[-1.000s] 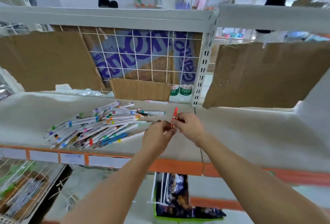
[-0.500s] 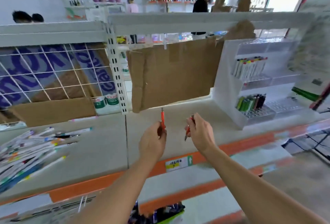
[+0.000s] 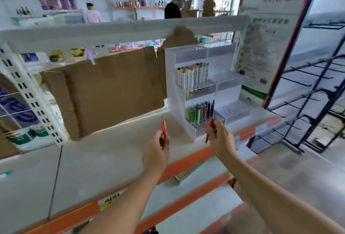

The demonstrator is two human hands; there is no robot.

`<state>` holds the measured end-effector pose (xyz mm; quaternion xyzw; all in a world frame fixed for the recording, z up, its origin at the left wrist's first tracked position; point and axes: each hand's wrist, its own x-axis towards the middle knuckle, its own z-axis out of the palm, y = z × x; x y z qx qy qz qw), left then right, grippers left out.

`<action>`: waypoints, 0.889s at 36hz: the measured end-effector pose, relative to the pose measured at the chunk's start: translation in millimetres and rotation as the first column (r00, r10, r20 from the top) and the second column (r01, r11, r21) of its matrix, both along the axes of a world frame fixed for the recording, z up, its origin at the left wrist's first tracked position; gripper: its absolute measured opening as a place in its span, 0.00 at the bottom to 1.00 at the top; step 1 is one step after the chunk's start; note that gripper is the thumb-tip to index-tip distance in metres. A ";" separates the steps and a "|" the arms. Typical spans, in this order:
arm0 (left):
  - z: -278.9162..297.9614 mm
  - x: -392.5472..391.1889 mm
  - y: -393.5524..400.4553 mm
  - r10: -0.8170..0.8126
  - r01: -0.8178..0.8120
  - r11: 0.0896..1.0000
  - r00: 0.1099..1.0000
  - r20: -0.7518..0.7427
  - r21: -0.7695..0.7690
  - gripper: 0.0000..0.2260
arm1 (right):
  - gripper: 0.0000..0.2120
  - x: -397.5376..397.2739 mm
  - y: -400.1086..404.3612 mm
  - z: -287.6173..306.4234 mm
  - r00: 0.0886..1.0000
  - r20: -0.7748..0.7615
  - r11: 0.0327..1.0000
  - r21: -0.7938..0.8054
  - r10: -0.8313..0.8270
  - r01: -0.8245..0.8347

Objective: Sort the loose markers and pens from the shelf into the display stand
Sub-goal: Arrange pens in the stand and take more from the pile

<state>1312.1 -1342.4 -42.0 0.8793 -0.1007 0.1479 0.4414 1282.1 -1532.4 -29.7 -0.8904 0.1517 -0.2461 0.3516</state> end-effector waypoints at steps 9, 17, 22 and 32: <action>-6.1 52.7 -44.9 -0.086 0.091 0.992 0.995 0.053 -0.093 0.09 | 0.09 33.0 -53.4 8.3 0.980 0.123 0.985 -0.057 -0.157 0.165; -9.3 77.2 -77.9 -0.090 0.095 0.995 0.986 0.143 -0.028 0.14 | 0.03 67.2 -88.1 15.4 0.946 0.247 0.977 0.056 -0.211 0.204; -6.2 86.7 -99.6 0.007 0.000 0.999 0.989 0.148 -0.050 0.08 | 0.03 89.5 -109.7 20.3 0.957 0.248 0.989 0.026 -0.150 0.148; -8.0 75.2 -133.5 0.281 -0.276 0.960 0.951 0.130 -0.051 0.09 | 0.04 129.9 -139.2 -4.4 0.986 0.052 0.981 -0.120 0.159 -0.152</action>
